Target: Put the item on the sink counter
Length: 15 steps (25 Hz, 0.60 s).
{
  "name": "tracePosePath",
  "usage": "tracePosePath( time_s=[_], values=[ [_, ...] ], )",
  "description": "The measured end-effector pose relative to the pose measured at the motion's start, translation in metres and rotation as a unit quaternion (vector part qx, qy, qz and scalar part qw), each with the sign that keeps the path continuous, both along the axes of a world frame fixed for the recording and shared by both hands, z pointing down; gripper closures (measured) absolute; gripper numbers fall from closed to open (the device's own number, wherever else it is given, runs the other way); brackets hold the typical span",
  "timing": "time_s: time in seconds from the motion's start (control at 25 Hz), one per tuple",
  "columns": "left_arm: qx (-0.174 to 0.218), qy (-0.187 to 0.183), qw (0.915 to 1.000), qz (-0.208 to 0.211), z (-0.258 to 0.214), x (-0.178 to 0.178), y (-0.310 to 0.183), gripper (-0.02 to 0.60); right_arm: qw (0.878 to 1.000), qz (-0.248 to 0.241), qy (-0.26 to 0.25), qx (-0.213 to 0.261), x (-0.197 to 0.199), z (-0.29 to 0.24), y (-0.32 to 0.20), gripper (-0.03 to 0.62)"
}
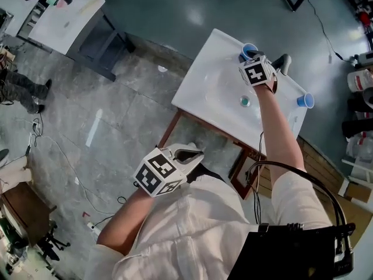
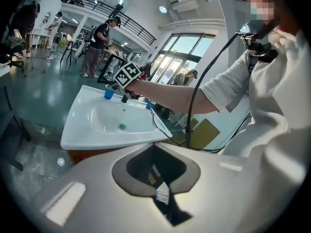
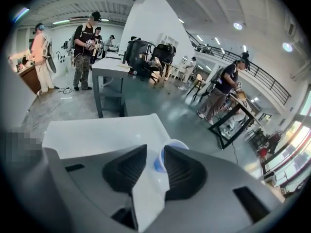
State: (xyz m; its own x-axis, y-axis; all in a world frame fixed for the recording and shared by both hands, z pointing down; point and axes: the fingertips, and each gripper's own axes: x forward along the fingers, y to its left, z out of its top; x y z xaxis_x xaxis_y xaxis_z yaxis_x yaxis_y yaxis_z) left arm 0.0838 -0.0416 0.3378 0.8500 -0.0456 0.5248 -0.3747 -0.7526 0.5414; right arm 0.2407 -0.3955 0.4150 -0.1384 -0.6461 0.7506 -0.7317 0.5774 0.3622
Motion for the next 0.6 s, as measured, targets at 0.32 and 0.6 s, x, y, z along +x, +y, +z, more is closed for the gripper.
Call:
tracePosePath(
  time_s=[0.32, 0.6],
  values=[
    [-0.007, 0.003, 0.9999, -0.011, 0.004, 0.001, -0.012, 0.576, 0.999, 0.016, 0.032, -0.04, 0.013, 0.029, -0.029, 0.51],
    [-0.01, 0.0, 0.9999, -0.004, 0.007, -0.003, -0.01, 0.577, 0.997, 0.009, 0.051, -0.064, 0.011, 0.039, -0.026, 0.571]
  ],
)
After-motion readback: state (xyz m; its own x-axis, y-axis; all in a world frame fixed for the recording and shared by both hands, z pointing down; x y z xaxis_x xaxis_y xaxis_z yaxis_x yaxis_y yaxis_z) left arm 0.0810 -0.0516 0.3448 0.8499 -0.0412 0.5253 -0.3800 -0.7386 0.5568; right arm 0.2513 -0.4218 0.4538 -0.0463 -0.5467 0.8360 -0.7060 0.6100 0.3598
